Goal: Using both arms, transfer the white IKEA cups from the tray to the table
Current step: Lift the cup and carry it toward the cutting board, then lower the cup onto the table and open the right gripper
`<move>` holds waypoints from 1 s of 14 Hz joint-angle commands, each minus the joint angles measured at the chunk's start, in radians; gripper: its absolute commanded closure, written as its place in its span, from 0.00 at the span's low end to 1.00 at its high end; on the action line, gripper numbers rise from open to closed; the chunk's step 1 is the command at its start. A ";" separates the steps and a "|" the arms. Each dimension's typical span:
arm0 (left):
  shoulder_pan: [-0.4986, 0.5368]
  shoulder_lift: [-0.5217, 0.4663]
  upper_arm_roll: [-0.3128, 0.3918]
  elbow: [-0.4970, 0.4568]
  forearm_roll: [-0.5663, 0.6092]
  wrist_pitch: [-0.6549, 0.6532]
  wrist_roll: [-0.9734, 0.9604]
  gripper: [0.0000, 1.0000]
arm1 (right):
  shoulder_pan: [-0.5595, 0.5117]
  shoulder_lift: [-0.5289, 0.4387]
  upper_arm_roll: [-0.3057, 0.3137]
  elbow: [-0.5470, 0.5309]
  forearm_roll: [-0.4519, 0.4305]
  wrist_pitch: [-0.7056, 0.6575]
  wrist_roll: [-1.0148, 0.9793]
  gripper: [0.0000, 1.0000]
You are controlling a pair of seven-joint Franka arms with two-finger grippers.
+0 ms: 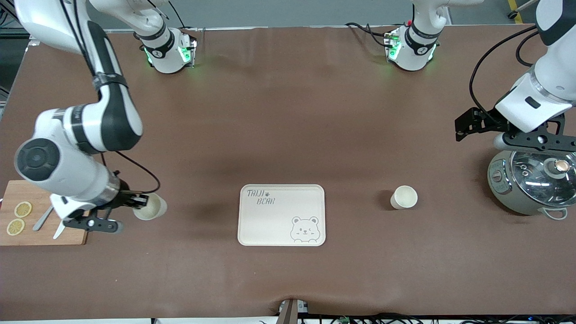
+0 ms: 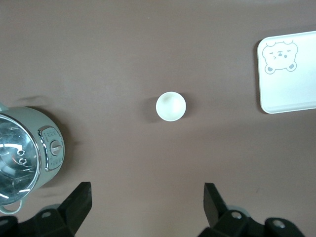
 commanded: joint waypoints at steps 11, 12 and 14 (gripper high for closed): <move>0.007 0.008 -0.002 0.008 -0.016 0.024 -0.007 0.00 | -0.052 -0.069 0.024 -0.402 0.136 0.515 -0.122 1.00; 0.006 0.008 -0.002 0.008 -0.013 0.024 -0.007 0.00 | -0.052 -0.063 0.022 -0.408 0.136 0.531 -0.123 1.00; 0.007 0.008 -0.002 0.008 -0.007 0.024 -0.005 0.00 | -0.055 -0.043 0.022 -0.414 0.136 0.561 -0.140 1.00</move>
